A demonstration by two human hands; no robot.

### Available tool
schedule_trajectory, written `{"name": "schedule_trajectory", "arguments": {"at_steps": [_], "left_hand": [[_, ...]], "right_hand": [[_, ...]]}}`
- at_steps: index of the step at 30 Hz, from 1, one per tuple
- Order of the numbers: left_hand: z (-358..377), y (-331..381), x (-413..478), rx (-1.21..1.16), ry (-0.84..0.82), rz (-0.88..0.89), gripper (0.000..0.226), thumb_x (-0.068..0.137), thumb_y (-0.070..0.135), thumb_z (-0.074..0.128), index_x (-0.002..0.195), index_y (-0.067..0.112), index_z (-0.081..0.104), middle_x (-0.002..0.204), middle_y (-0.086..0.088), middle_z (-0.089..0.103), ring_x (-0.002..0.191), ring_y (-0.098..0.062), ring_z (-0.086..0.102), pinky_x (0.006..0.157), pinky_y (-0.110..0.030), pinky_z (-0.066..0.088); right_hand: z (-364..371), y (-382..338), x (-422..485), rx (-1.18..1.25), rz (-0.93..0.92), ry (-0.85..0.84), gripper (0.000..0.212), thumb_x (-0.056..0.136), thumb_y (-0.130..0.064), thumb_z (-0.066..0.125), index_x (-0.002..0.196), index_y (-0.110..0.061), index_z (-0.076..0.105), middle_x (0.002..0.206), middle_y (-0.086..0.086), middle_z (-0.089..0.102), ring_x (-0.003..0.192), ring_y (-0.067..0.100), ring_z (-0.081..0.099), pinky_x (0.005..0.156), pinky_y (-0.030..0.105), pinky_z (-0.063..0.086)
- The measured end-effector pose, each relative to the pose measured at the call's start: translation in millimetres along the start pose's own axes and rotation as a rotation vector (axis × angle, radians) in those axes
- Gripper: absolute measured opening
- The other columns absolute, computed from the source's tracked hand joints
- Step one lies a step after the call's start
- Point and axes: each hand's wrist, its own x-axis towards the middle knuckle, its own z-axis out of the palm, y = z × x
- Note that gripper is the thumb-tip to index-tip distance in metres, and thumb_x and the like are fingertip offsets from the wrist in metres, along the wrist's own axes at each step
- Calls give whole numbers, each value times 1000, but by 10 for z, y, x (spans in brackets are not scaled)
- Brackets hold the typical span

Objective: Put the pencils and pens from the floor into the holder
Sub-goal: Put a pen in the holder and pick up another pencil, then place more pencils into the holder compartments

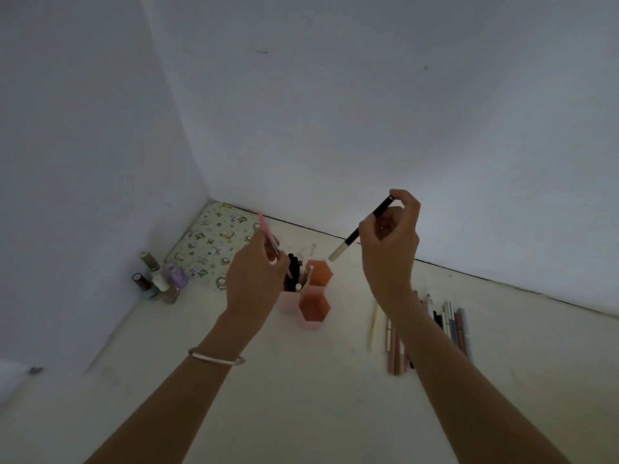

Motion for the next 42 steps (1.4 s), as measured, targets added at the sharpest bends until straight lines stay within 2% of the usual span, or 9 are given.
{"name": "schedule_trajectory", "arguments": {"at_steps": [4,10,18,22,25,28,32,36,42], "left_hand": [[67,-151,-49,62,-30,14,27,81,32,67,104,20,61,97,6,58,96,-14,52,76,-26,43],[-141,-149,83,-166,63,-2,21,80,19,57,101,21,58,97,7,63,87,-14,58,77,-34,51],[-286,83,103,-335,303,71,31,78,2,48,103,18,57,96,3,61,80,-16,58,65,-38,52],[-162,524,-160,-390,271,277,32,77,-7,51,104,10,57,94,3,57,75,-10,54,64,-19,47],[310,809,-473,-232,-70,368,19,84,1,55,99,13,57,89,5,59,71,-3,54,63,-10,42],[1090,702,-685,66,-365,262,15,91,12,52,105,14,55,98,1,59,83,-11,61,69,-15,46],[1791,362,-797,409,-504,103,28,96,22,45,121,8,45,116,-8,55,101,-23,60,81,-29,49],[1950,267,-770,511,-488,62,22,98,17,46,119,9,47,117,-7,57,103,-22,60,81,-30,50],[1509,825,-528,-164,-287,36,9,90,15,59,94,15,51,83,4,59,69,-8,57,61,-15,47]], "right_hand": [[168,-50,-208,15,-87,-40,38,89,-3,54,123,-16,41,76,4,56,63,12,53,58,20,45],[360,84,-535,-157,-208,-222,41,92,-11,57,122,-29,37,84,-3,54,71,12,52,63,25,49],[366,392,-779,-399,-444,-307,27,94,-21,53,116,-10,63,113,9,61,96,22,56,81,40,51],[83,321,-454,-286,-355,-15,28,95,-11,45,119,-5,57,116,12,59,104,26,57,89,41,51],[-328,279,-127,-242,-257,202,30,89,4,48,117,-3,56,113,9,59,92,20,57,80,15,44],[-720,404,-16,-235,-153,277,34,86,5,47,117,-5,56,112,4,59,87,15,55,74,14,41],[-1149,690,-130,-325,-66,242,35,86,7,45,112,-12,57,108,-1,61,82,15,54,70,24,44],[-1372,869,-297,-413,-36,136,31,82,4,46,106,-11,61,100,-5,60,72,6,50,65,8,38],[-1001,1304,-88,-594,258,-193,28,88,-7,51,115,-16,55,92,2,60,80,16,55,69,27,43]]}}
